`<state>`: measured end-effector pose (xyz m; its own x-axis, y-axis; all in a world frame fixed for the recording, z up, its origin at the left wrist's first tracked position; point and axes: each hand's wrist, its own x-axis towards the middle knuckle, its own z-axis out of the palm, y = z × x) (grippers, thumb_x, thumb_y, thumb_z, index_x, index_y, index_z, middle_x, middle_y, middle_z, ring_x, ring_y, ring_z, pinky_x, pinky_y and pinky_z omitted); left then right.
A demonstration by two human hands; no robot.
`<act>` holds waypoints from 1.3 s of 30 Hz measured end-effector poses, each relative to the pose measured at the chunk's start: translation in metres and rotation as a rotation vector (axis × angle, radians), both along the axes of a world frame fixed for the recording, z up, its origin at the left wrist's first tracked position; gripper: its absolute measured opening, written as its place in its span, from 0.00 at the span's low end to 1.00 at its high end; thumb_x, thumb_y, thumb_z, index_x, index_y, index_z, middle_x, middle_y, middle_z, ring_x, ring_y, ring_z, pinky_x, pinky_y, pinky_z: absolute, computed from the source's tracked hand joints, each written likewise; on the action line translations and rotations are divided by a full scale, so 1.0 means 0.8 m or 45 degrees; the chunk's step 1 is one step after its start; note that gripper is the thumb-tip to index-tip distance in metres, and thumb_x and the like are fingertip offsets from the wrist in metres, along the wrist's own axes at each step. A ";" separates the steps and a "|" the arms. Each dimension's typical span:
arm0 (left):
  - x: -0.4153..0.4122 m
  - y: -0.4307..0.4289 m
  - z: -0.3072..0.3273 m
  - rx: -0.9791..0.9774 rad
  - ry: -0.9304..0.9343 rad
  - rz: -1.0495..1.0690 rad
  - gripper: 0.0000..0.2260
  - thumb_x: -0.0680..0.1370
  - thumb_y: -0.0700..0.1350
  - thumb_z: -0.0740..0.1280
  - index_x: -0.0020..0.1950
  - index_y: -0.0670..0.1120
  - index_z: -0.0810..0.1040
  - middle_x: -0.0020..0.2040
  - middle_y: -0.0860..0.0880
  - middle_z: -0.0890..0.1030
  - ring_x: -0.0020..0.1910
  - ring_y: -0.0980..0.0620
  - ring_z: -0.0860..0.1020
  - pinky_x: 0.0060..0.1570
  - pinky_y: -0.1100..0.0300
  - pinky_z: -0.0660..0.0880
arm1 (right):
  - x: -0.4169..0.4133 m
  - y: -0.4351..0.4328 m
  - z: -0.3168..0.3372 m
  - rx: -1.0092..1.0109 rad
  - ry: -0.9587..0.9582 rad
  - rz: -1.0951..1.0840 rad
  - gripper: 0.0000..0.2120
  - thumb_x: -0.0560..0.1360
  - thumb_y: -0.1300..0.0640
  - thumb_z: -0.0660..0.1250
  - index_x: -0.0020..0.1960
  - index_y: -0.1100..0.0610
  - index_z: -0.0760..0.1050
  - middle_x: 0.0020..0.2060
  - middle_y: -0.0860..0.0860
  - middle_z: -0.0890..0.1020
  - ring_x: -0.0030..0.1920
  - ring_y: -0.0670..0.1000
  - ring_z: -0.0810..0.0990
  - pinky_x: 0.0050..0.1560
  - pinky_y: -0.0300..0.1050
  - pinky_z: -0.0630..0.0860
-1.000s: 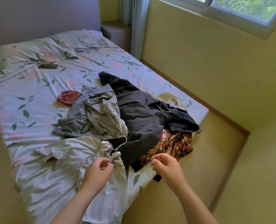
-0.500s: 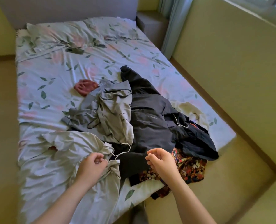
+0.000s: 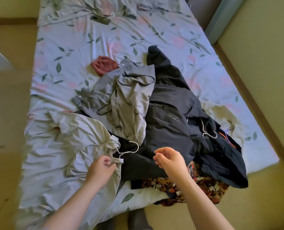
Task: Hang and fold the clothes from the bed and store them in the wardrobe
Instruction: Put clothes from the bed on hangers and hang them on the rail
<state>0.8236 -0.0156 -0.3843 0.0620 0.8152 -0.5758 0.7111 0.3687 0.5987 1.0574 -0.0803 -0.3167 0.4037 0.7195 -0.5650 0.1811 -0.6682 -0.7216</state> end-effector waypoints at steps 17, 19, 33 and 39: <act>0.034 0.022 -0.179 -0.245 0.068 0.055 0.18 0.75 0.50 0.70 0.61 0.44 0.73 0.57 0.47 0.78 0.56 0.47 0.78 0.56 0.53 0.75 | -0.018 0.060 -0.136 -0.026 0.050 -0.044 0.08 0.79 0.60 0.64 0.49 0.49 0.79 0.40 0.47 0.85 0.42 0.48 0.85 0.47 0.50 0.83; 0.041 0.023 -0.191 -0.251 0.046 0.066 0.15 0.74 0.49 0.71 0.57 0.45 0.74 0.56 0.47 0.78 0.54 0.47 0.78 0.55 0.54 0.75 | -0.017 0.062 -0.146 -0.023 0.054 -0.046 0.08 0.79 0.60 0.64 0.49 0.49 0.79 0.40 0.47 0.85 0.42 0.46 0.85 0.46 0.46 0.83; 0.046 0.022 -0.229 -0.250 0.061 0.122 0.08 0.80 0.46 0.64 0.42 0.44 0.71 0.38 0.48 0.74 0.39 0.48 0.73 0.35 0.57 0.66 | -0.006 0.067 -0.171 -0.018 0.060 -0.058 0.08 0.79 0.62 0.64 0.49 0.50 0.79 0.40 0.47 0.85 0.41 0.44 0.84 0.44 0.39 0.82; 0.009 0.023 -0.209 -0.096 -0.034 0.314 0.09 0.81 0.42 0.58 0.44 0.44 0.76 0.41 0.47 0.79 0.43 0.45 0.77 0.43 0.53 0.71 | -0.014 0.090 -0.165 0.013 0.065 -0.005 0.08 0.79 0.60 0.64 0.49 0.49 0.79 0.41 0.47 0.85 0.42 0.43 0.84 0.42 0.37 0.81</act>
